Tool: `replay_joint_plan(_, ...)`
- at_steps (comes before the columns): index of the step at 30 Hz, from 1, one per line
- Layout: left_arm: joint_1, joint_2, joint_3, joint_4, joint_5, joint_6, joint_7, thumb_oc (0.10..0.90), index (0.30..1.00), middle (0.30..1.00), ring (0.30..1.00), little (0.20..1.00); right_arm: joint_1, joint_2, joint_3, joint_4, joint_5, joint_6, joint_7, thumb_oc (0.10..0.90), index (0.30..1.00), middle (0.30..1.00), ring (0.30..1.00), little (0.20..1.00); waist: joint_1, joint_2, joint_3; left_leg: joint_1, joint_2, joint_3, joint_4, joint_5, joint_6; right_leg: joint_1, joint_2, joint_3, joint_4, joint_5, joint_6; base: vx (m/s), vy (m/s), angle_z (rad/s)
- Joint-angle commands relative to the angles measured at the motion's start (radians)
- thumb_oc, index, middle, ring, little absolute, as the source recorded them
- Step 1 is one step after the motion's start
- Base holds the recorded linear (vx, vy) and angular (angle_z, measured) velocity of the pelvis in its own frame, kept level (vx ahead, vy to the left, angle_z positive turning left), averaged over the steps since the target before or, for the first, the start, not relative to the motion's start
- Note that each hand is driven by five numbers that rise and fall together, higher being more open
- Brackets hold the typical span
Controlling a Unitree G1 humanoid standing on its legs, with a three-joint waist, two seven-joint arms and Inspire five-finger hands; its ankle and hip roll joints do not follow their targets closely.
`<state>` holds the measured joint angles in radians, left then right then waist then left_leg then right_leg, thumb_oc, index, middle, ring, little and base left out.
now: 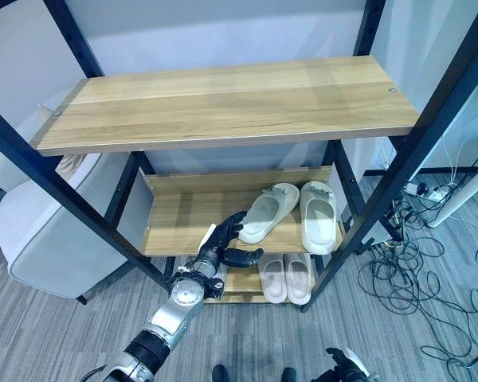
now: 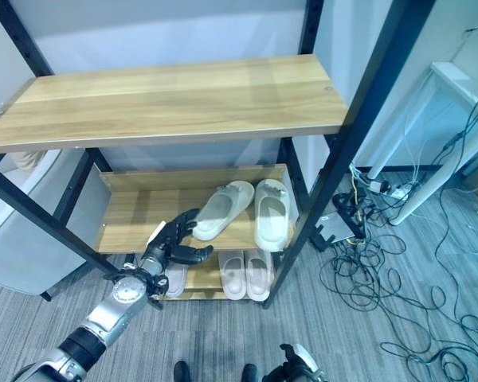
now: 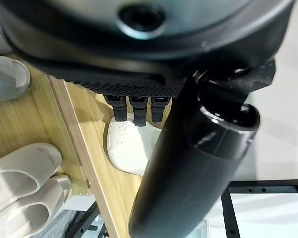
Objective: Arrange the slippers neatly on the shoe rack.
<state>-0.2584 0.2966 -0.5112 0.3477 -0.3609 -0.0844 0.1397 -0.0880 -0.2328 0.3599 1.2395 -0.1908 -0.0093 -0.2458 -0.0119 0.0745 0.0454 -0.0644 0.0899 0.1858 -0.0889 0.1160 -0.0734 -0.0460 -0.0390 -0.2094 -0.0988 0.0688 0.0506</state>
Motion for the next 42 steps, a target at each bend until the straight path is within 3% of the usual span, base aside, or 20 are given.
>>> replay_joint_plan(1, -0.083, -0.081, -0.052, -0.080, -0.005, -0.085, -0.054, 0.800, 0.900, 0.900, 0.900, 0.900, 0.001, 0.001, 0.016, -0.011, 0.009, -0.012, -0.026, 0.800, 0.900, 0.900, 0.900, 0.900, 0.014, -0.028, -0.069, 0.006, 0.034, 0.020, 0.002, -0.042, -0.065, -0.049, -0.066, -0.055, 0.012, -0.004, 0.105, 0.00, 0.000, 0.00)
replay_joint_plan(27, -0.088, -0.121, -0.154, -0.143, -0.034, -0.083, -0.060, 0.800, 0.900, 0.900, 0.900, 0.900, -0.003, 0.022, 0.035, -0.013, 0.020, -0.019, -0.050, 0.800, 0.900, 0.900, 0.900, 0.900, 0.014, -0.039, -0.061, 0.027, 0.031, 0.018, 0.002, -0.052, -0.061, -0.030, -0.065, -0.059, 0.012, -0.005, 0.105, 0.00, -0.002, -0.01)
replay_joint_plan(34, -0.118, -0.075, -0.100, -0.172, -0.017, -0.094, -0.042, 0.800, 0.900, 0.900, 0.900, 0.900, 0.017, 0.026, 0.034, -0.006, 0.012, -0.017, -0.046, 0.800, 0.900, 0.900, 0.900, 0.900, 0.016, -0.039, -0.069, 0.032, 0.031, 0.017, 0.002, -0.054, -0.061, -0.022, -0.067, -0.066, 0.012, -0.004, 0.106, 0.00, 0.000, 0.00)
replay_joint_plan(42, -0.038, 0.011, 0.011, -0.355, -0.106, -0.103, -0.079, 0.800, 0.900, 0.900, 0.900, 0.900, 0.023, 0.034, 0.018, -0.007, 0.000, -0.009, -0.021, 0.800, 0.900, 0.900, 0.900, 0.900, 0.044, -0.048, -0.078, 0.036, 0.026, 0.010, 0.002, -0.057, -0.062, -0.010, -0.072, -0.084, 0.012, -0.001, 0.111, -0.01, 0.022, 0.04)
